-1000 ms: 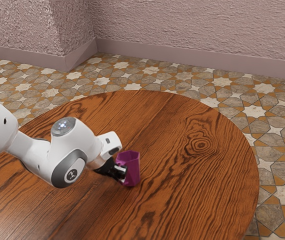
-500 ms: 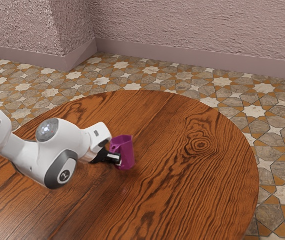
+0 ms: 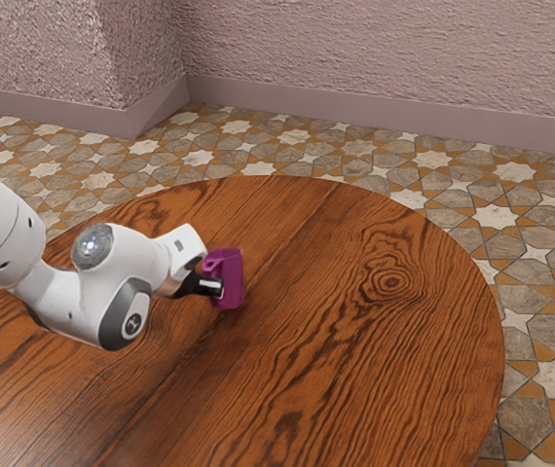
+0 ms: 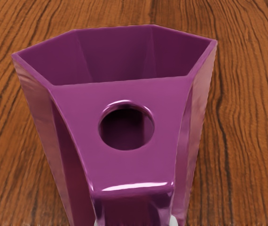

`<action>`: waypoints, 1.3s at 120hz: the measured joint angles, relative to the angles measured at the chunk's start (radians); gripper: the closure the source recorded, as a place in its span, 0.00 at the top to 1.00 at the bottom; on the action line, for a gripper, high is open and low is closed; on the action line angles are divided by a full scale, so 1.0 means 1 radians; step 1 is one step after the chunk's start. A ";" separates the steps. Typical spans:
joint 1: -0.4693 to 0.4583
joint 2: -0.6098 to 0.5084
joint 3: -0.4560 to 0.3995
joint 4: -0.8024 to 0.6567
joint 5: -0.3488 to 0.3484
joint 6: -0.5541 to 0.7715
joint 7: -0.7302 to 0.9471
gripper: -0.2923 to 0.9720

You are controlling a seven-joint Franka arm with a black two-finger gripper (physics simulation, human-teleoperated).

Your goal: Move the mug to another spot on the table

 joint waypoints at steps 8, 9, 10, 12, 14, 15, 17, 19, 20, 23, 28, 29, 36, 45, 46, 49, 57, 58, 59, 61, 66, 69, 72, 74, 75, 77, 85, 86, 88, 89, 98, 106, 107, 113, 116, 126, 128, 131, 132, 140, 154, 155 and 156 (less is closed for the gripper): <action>0.000 0.015 0.001 0.001 0.001 0.008 0.012 0.24; 0.000 0.017 0.001 0.000 0.001 0.008 0.014 0.24; 0.000 0.018 0.001 0.000 0.002 0.009 0.015 0.24; 0.000 0.021 0.001 -0.001 0.002 0.010 0.018 0.24; 0.000 0.023 0.001 -0.002 0.002 0.012 0.021 0.25; 0.000 0.023 0.001 -0.002 0.002 0.012 0.022 0.25; 0.000 0.025 0.001 -0.003 0.002 0.014 0.025 0.25; 0.000 0.027 0.001 -0.004 0.002 0.015 0.027 0.25; 0.000 0.028 0.001 -0.004 0.002 0.015 0.028 0.25; 0.000 0.030 0.001 -0.005 0.002 0.016 0.032 0.25; 0.000 0.036 0.001 -0.007 0.002 0.018 0.037 0.26; 0.000 0.037 0.001 -0.007 0.002 0.019 0.038 0.26; 0.000 0.039 0.001 -0.015 0.002 0.020 0.045 0.28; 0.000 0.040 0.001 -0.029 0.003 0.022 0.053 0.32; 0.000 0.039 0.001 -0.031 0.003 0.022 0.053 0.33; 0.000 0.039 0.001 -0.036 0.002 0.022 0.056 0.36; 0.000 0.038 0.001 -0.045 0.002 0.022 0.061 0.42; 0.000 0.037 0.001 -0.046 0.002 0.022 0.062 0.43; 0.000 0.037 0.001 -0.047 0.002 0.022 0.063 0.44; 0.000 0.037 0.001 -0.048 0.002 0.022 0.064 0.46; 0.000 0.037 0.001 -0.049 0.002 0.023 0.067 0.49; 0.000 0.036 0.001 -0.050 0.002 0.023 0.069 0.51; 0.000 0.036 0.001 -0.051 0.002 0.023 0.070 0.53; 0.000 0.036 0.001 -0.051 0.002 0.023 0.072 0.54; 0.000 0.036 0.001 -0.051 0.002 0.023 0.072 0.55; 0.000 0.036 0.001 -0.051 0.002 0.023 0.073 0.56; 0.000 0.036 0.001 -0.051 0.002 0.023 0.077 0.59; 0.000 0.036 0.001 -0.051 0.002 0.023 0.077 0.59; 0.000 0.036 0.001 -0.051 0.002 0.023 0.078 0.60; 0.000 0.036 0.001 -0.051 0.002 0.023 0.079 0.60; 0.000 0.035 0.001 -0.051 0.002 0.023 0.082 0.63; 0.000 0.029 0.001 -0.057 0.002 0.023 0.085 0.64; 0.000 0.028 0.001 -0.059 0.002 0.023 0.085 0.65; 0.000 0.017 0.001 -0.068 0.002 0.022 0.087 0.66; 0.000 0.010 0.001 -0.073 0.002 0.021 0.088 0.66; 0.000 -0.027 0.001 -0.094 0.002 0.016 0.091 0.69; 0.000 -0.037 0.001 -0.099 0.002 0.013 0.091 0.70; 0.000 -0.061 0.000 -0.104 0.002 0.003 0.092 0.70; 0.000 -0.067 0.000 -0.105 0.002 -0.001 0.092 0.71; -0.002 -0.142 -0.001 -0.110 0.001 -0.055 0.090 0.72; -0.007 -0.278 -0.006 -0.088 0.000 -0.232 0.078 0.74; -0.007 -0.286 -0.007 -0.081 0.000 -0.249 0.078 0.74; -0.007 -0.293 -0.007 -0.074 -0.001 -0.266 0.077 0.74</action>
